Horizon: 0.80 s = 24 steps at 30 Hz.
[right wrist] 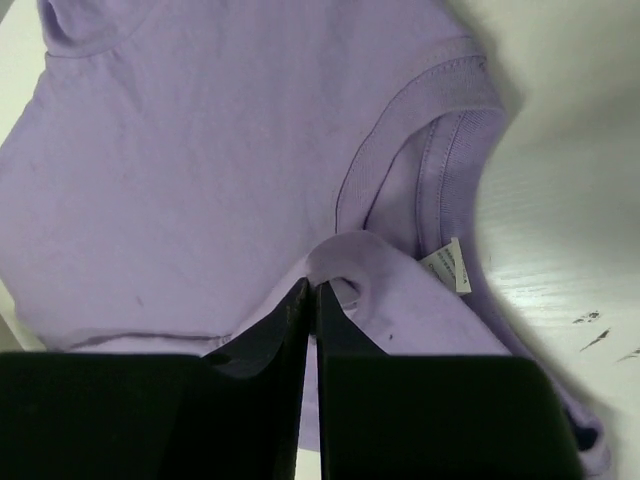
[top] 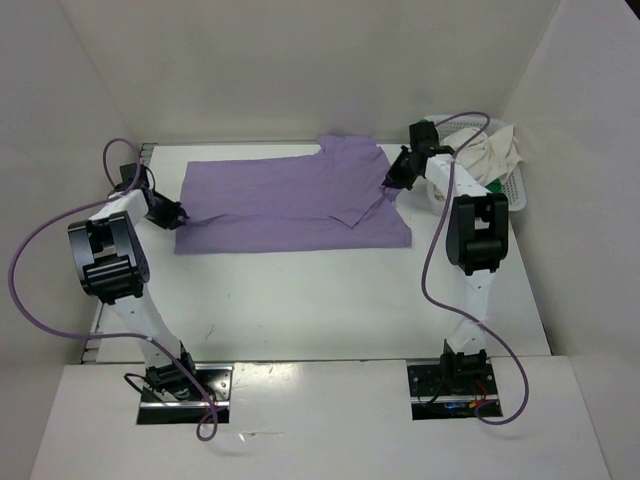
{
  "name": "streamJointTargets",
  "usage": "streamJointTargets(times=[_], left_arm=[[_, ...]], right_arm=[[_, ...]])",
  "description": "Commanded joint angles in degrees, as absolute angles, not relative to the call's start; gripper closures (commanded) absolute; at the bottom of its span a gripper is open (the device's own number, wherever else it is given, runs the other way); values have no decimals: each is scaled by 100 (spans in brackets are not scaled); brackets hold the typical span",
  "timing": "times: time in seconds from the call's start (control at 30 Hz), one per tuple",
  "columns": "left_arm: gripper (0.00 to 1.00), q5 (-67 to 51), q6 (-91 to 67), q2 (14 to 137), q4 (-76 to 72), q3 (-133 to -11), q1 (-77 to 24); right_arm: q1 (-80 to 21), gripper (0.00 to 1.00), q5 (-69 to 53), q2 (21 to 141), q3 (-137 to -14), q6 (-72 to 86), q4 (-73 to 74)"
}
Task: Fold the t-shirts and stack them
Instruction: Fold the flattened tshirt in 1/3 of the way
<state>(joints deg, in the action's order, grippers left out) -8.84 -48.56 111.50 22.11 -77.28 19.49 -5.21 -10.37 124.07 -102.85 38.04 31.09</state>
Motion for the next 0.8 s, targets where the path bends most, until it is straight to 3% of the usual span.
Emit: streamJointTargets(times=[0.0, 0.17, 0.23, 0.3, 0.33, 0.37, 0.4, 0.47, 0.53, 0.73, 0.77], left_arm=[[61, -756, -4948, 10690, 2057, -7727, 2231], [55, -686, -4948, 9845, 2057, -6893, 2566], [55, -773, -4948, 9477, 1934, -6471, 2627], [54, -974, -4896, 9404, 1863, -5945, 2628], [54, -976, -4835, 9352, 1863, -5828, 2628], [54, -976, -4834, 9352, 1863, -5749, 2628], [54, -976, -4756, 9412, 1863, -5678, 2628], [54, -923, -4693, 9475, 1863, -5625, 2689], [54, -1010, -4693, 9536, 1863, -5625, 2689], [54, -1204, -4693, 9852, 1671, -5572, 2689], [54, -1274, -4693, 9922, 1618, -5572, 2689]], right_arm=[[-492, 87, -1099, 12262, -10740, 3718, 2971], [-492, 71, -1020, 11480, -10495, 3666, 2883], [-492, 58, -758, 10859, -9838, 3613, 2655], [-492, 56, -598, 10426, -8910, 3612, 2392], [-492, 75, -598, 10067, -8599, 3612, 2321], [-492, 75, -598, 9933, -8335, 3673, 2320], [-492, 91, -659, 9836, -7827, 3674, 2320], [-492, 100, -659, 9573, -7350, 3753, 2172], [-492, 100, -502, 9510, -6813, 3814, 2171], [-439, 62, 61, 9404, -6074, 3814, 2127], [-439, 61, 62, 9526, -6073, 3814, 2049]])
